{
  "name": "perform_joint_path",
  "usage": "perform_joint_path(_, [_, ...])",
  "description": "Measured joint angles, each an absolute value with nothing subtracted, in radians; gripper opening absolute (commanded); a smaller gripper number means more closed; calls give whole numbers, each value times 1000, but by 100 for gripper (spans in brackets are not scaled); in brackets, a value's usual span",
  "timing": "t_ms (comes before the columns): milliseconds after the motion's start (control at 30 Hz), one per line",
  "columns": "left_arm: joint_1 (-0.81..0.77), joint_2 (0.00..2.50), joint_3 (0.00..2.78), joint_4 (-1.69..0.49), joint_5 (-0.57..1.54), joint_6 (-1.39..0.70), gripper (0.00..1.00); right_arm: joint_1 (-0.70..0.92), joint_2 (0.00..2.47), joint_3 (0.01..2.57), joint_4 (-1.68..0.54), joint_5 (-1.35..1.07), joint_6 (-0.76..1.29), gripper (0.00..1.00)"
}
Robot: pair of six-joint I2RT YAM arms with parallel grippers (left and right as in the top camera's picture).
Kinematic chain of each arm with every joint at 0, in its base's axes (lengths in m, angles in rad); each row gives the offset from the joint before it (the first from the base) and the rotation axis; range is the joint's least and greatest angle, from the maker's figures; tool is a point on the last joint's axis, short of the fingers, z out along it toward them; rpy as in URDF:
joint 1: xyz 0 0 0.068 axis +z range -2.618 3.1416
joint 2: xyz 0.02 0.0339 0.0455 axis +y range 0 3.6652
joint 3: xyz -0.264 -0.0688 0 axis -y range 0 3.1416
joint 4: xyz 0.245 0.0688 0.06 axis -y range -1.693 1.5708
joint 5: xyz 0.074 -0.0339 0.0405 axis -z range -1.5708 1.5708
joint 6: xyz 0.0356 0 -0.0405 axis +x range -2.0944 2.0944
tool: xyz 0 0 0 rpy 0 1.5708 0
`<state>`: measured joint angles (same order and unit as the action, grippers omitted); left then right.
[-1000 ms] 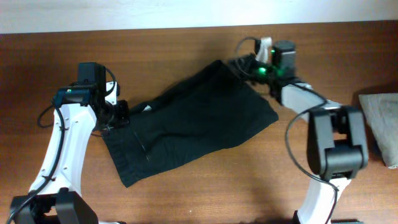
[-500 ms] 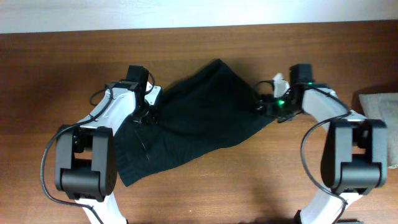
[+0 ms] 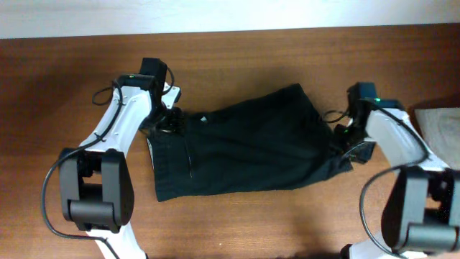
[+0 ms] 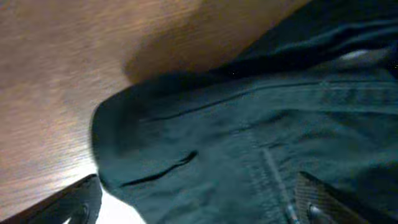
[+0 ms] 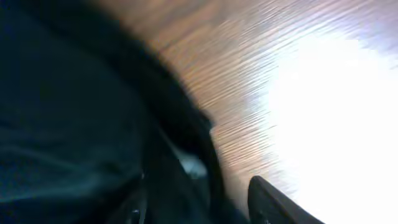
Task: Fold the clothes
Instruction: 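Fold the shorts in half, bringing the right gripper toward the left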
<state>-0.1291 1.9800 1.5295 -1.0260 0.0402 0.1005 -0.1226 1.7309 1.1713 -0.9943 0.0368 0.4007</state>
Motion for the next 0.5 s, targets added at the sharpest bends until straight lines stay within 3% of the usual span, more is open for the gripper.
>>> perform_joint_path(100, [-67,1980,1543,-1121,65,78,99,-189,1626,1214,-973,-68,285,57])
perform_joint_path(200, [-23,1964,1572,-1209,97,59,99,-159,1473,1222,-963,-207,205,61])
perform_joint_path(233, [-18,1944,1573,-1232,102,54,99,-115,1427,1227,-965,-242,187,44])
perform_joint_path(300, [-7,1906,1574,-1266,113,33,99,-55,1425,1229,-966,-271,178,29])
perform_joint_path(367, [6,1892,1532,-1240,124,12,99,7,1494,1224,-953,-295,189,19])
perform_joint_path(500, [41,1888,1299,-1068,165,-40,99,116,1742,1195,-844,-411,273,10])
